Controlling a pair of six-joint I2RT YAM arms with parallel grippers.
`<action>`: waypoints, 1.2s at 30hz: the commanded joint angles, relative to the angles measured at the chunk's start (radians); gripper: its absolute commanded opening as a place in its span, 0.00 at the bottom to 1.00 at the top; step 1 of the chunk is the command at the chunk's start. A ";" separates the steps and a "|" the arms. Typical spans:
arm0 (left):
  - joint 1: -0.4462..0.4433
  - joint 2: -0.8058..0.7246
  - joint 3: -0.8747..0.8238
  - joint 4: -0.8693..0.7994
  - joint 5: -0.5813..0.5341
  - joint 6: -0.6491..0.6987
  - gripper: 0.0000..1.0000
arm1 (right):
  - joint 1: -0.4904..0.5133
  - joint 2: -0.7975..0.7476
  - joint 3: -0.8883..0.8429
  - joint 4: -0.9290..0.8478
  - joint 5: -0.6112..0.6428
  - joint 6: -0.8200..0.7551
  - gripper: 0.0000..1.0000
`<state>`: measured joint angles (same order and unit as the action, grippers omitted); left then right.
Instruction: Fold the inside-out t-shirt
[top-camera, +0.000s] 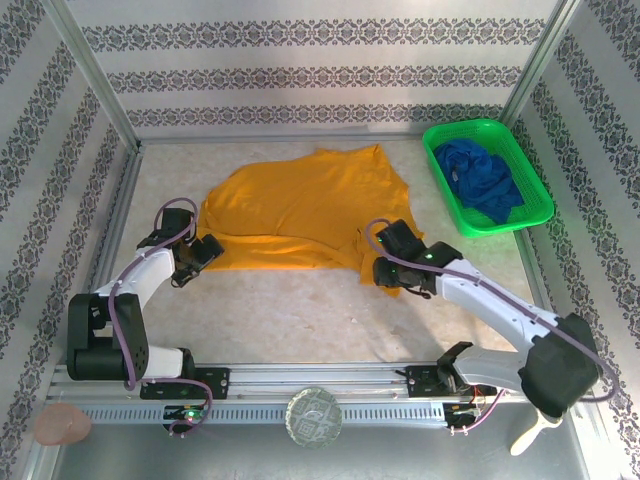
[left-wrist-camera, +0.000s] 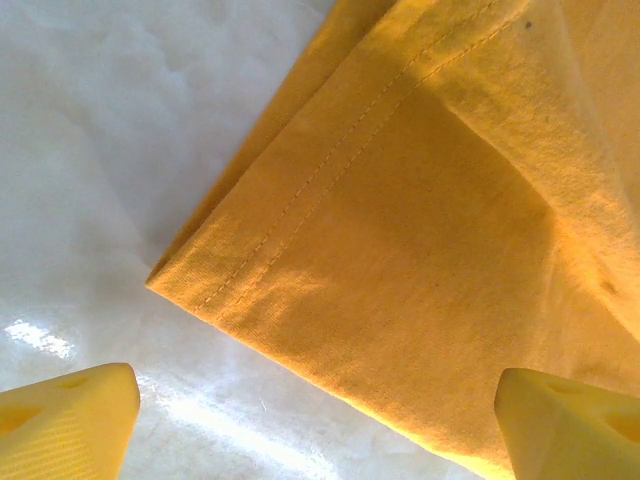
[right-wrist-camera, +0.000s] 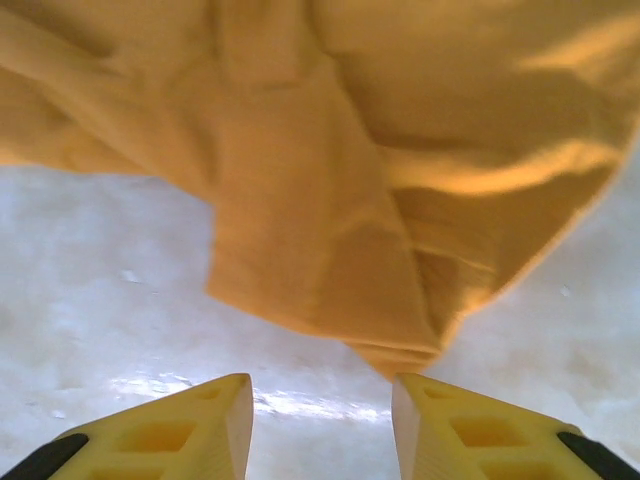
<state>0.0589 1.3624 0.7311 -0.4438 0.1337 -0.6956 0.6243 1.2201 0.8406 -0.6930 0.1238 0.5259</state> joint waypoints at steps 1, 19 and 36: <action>-0.004 -0.003 0.019 -0.035 -0.011 0.011 0.92 | 0.065 0.115 0.050 -0.006 0.063 0.020 0.41; -0.004 -0.028 0.044 -0.033 0.014 -0.003 0.92 | 0.120 0.437 0.143 0.037 0.165 -0.003 0.00; -0.003 -0.023 0.125 -0.059 0.029 0.028 0.92 | -0.242 0.421 0.495 -0.069 0.027 -0.265 0.00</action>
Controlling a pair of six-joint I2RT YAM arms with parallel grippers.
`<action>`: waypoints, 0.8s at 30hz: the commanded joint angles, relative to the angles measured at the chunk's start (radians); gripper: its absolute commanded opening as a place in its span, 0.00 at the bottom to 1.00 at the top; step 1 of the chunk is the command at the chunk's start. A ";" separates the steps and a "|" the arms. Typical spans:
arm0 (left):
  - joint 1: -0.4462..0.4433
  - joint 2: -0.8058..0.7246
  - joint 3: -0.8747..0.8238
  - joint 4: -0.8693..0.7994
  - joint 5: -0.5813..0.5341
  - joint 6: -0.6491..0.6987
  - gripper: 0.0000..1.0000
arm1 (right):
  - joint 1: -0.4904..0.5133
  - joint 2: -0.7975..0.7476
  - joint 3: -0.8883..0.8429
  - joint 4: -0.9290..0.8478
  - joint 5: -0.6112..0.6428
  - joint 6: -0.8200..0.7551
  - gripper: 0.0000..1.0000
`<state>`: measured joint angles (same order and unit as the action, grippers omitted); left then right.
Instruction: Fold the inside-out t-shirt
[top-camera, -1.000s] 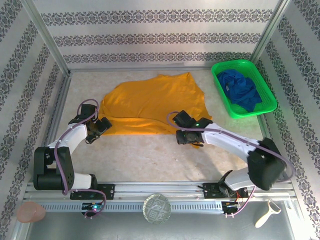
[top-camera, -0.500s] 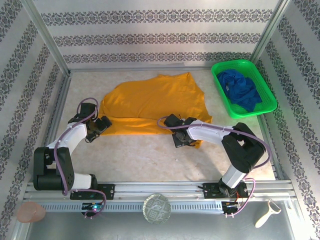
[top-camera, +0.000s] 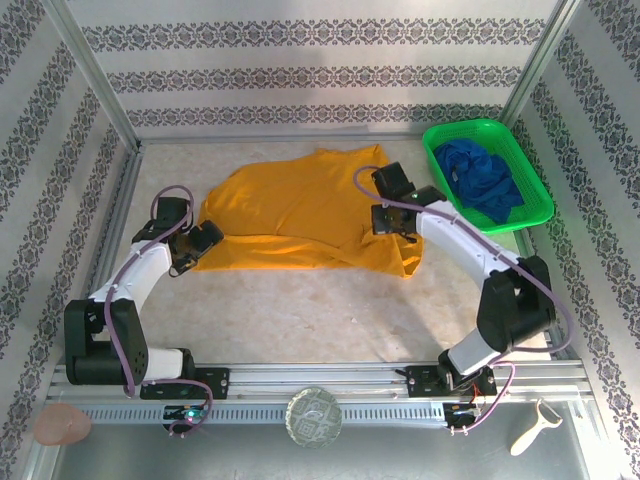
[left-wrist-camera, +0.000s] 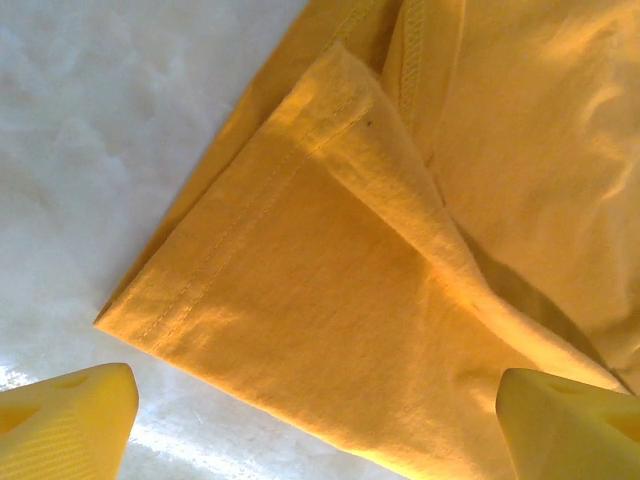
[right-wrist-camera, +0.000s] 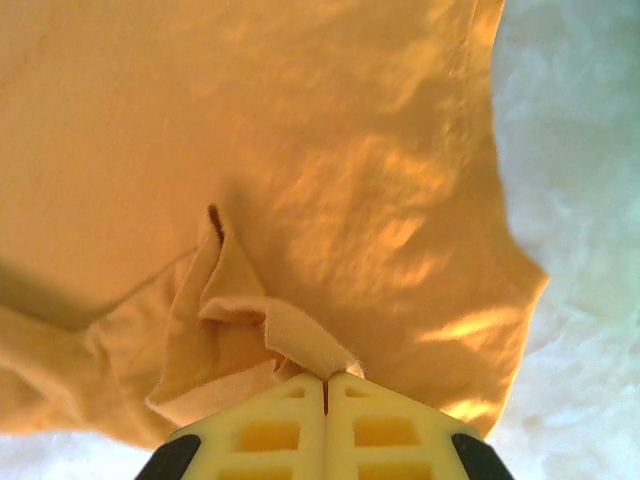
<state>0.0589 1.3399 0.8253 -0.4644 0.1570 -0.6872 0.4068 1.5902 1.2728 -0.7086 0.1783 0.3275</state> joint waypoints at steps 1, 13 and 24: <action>-0.003 0.001 0.035 -0.042 0.003 0.020 0.92 | -0.039 0.069 0.091 -0.058 -0.028 -0.074 0.00; -0.004 0.003 0.066 -0.055 -0.005 0.028 0.93 | -0.174 0.163 0.294 -0.084 -0.028 -0.078 0.00; -0.004 0.016 0.078 -0.059 -0.006 0.029 0.93 | -0.228 0.436 0.559 -0.089 -0.090 -0.017 0.00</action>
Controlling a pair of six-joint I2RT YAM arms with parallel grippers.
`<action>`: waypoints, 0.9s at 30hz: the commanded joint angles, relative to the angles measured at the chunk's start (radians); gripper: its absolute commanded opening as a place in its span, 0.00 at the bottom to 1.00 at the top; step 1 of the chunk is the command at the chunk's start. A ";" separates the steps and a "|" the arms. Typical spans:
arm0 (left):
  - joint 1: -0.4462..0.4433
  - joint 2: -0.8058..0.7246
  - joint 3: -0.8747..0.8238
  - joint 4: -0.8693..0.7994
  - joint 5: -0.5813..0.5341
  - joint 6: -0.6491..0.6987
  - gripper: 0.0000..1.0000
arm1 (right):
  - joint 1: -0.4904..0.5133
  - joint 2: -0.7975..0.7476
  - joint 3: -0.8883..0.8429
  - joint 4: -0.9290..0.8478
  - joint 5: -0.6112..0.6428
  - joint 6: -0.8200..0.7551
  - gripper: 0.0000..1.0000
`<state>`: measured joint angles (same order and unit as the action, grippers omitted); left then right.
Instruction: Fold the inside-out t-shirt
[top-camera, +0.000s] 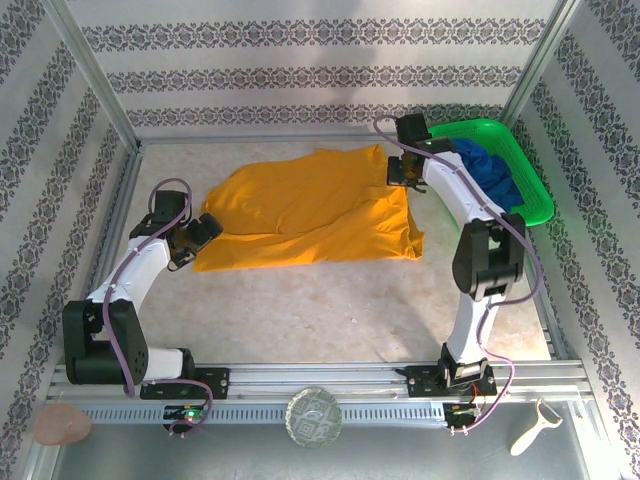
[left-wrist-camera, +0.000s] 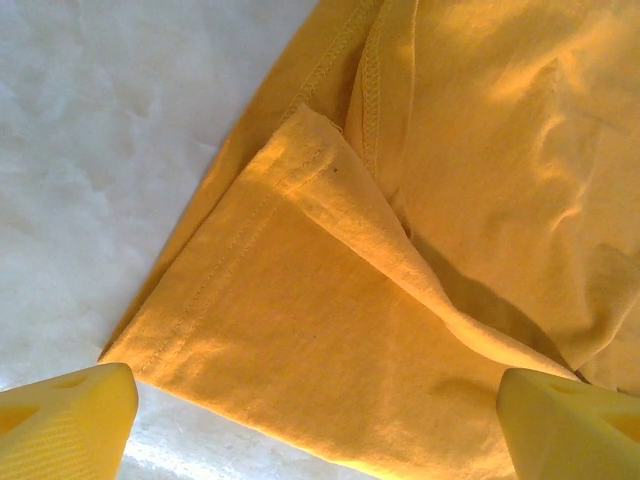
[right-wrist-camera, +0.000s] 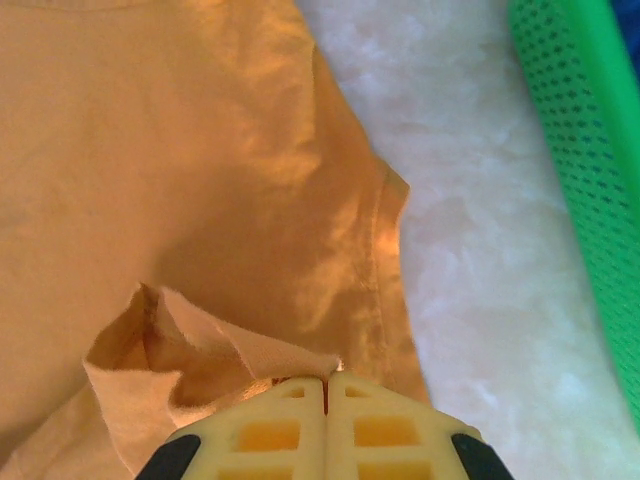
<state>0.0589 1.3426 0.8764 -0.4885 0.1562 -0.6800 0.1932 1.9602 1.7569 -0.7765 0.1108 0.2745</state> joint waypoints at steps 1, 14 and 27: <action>-0.003 0.016 0.028 -0.031 -0.006 0.021 0.93 | -0.018 0.099 0.108 -0.030 -0.021 0.046 0.00; -0.003 0.009 0.004 -0.065 -0.009 0.056 0.93 | -0.031 -0.237 -0.449 0.104 -0.020 0.108 0.64; -0.002 0.105 -0.060 -0.021 0.023 0.081 0.93 | -0.051 -0.172 -0.654 0.208 -0.105 0.128 0.44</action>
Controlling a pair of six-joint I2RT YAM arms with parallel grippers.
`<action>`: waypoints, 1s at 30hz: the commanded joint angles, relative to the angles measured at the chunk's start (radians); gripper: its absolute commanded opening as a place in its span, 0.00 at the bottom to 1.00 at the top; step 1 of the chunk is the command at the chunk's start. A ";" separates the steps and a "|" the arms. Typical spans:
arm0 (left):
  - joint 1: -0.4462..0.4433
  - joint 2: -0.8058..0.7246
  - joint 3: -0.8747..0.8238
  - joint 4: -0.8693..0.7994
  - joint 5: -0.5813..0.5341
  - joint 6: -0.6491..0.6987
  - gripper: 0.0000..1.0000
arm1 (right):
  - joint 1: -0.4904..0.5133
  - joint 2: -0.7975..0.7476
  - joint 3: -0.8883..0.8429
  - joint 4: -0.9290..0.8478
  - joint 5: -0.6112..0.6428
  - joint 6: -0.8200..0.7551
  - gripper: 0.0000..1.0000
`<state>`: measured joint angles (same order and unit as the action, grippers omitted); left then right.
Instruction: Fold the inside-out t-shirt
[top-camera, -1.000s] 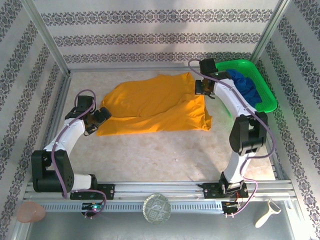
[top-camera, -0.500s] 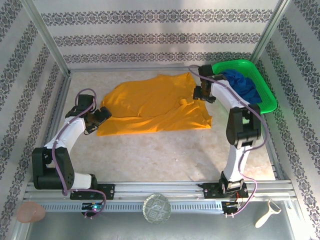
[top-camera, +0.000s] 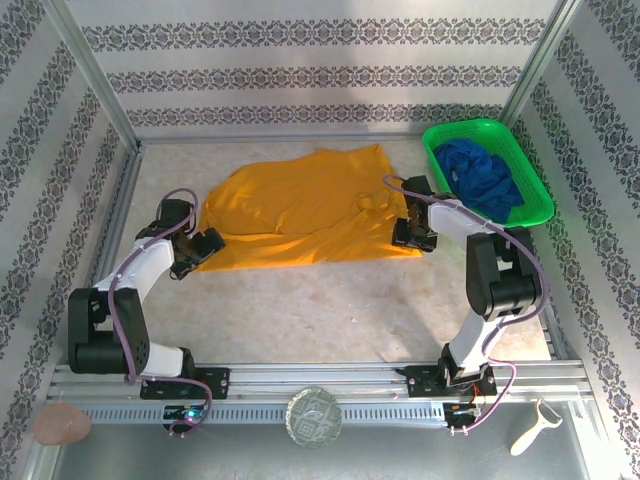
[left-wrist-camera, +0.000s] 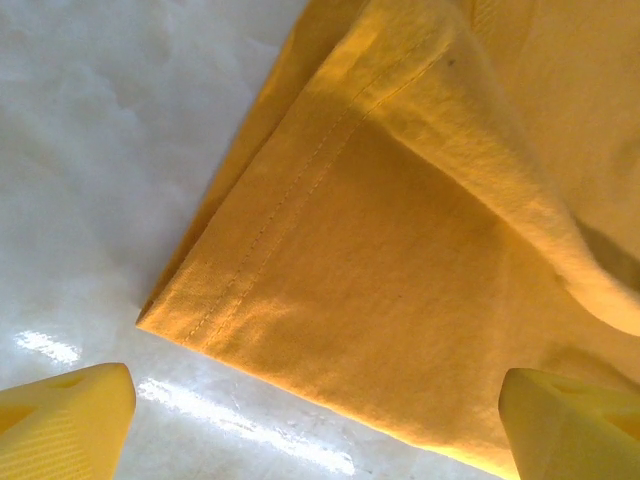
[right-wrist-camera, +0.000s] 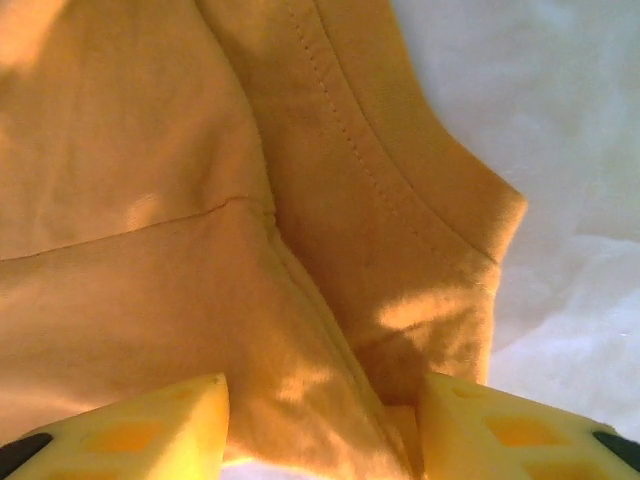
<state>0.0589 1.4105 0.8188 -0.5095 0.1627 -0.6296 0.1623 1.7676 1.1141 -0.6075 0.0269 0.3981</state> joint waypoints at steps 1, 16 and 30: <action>-0.002 0.048 -0.002 0.001 0.017 0.033 0.93 | -0.026 0.022 -0.018 0.044 -0.023 0.005 0.37; -0.001 0.141 -0.050 0.072 -0.024 0.015 0.00 | -0.061 -0.148 -0.214 0.070 -0.087 0.034 0.00; 0.004 -0.324 -0.273 -0.068 -0.022 -0.117 0.00 | -0.010 -0.612 -0.531 -0.083 -0.095 0.200 0.00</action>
<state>0.0593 1.1545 0.5865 -0.4969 0.1524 -0.6937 0.1360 1.2297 0.6262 -0.6033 -0.0696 0.5350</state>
